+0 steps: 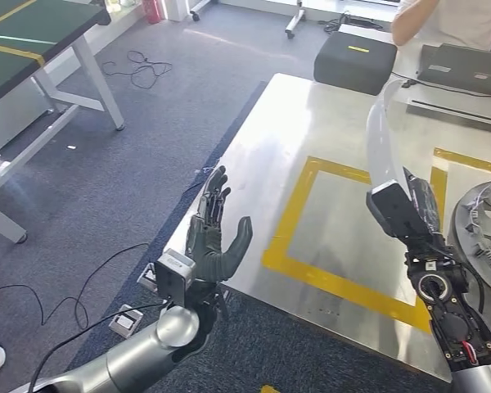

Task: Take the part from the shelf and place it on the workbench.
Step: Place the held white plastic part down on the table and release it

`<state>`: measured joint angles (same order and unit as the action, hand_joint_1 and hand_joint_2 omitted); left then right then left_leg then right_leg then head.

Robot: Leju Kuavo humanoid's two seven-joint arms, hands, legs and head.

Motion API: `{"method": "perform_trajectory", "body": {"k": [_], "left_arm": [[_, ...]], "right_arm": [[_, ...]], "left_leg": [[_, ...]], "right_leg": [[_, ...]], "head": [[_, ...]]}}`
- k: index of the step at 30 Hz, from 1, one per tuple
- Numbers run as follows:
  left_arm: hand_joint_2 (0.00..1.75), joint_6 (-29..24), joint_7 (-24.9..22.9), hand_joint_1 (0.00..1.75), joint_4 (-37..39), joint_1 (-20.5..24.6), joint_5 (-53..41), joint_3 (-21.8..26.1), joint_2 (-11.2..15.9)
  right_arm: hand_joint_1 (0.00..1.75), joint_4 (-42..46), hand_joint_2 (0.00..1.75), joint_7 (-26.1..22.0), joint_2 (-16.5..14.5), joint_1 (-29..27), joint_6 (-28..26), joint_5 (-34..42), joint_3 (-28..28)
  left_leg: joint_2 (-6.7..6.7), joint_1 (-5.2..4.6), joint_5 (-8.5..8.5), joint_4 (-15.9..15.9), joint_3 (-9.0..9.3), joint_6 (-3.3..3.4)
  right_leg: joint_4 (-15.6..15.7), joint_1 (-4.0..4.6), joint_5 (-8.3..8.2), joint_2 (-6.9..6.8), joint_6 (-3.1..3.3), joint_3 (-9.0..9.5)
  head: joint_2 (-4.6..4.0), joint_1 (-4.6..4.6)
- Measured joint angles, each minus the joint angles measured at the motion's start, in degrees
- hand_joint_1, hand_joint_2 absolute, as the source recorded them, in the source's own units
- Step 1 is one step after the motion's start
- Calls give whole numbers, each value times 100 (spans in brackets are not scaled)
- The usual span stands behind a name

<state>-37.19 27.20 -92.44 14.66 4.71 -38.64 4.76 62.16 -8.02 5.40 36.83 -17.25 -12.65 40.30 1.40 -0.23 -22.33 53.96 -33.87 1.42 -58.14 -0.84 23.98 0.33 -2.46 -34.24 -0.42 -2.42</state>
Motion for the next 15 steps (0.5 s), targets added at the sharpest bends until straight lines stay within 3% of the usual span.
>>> {"method": "perform_trajectory", "body": {"k": [1, 3, 10, 15], "left_arm": [[175, -5, 18, 0, 4, 2, 2, 0, -1], [175, -12, 39, 0, 13, 2, 14, -2, -1], [175, -54, 41, 0, 23, 9, 27, -7, 1], [175, -75, 49, 0, 23, 10, 40, -18, 1]], "right_arm": [[175, -104, 175, 6, -29, 25, 10, 6, 41], [175, -304, 175, 31, -102, 49, 31, 12, 128], [175, -947, 175, 49, -239, 38, 66, 50, 341], [175, -1318, 175, 50, -285, 43, 46, 57, 424]], "left_leg": [[3, -8, -21, 22, -10, -20], [5, -24, -29, 54, -49, -27], [-20, -16, -25, -5, -19, -23], [-19, -6, -15, -28, -14, -71]], "right_leg": [[211, 7, -48, 2, 29, 92], [346, 19, -5, 14, 64, 167], [364, 40, 22, 59, 105, 168], [364, 49, 28, 52, 128, 168]], "head": [[0, -3], [1, -19], [0, -44], [0, -42]]}}
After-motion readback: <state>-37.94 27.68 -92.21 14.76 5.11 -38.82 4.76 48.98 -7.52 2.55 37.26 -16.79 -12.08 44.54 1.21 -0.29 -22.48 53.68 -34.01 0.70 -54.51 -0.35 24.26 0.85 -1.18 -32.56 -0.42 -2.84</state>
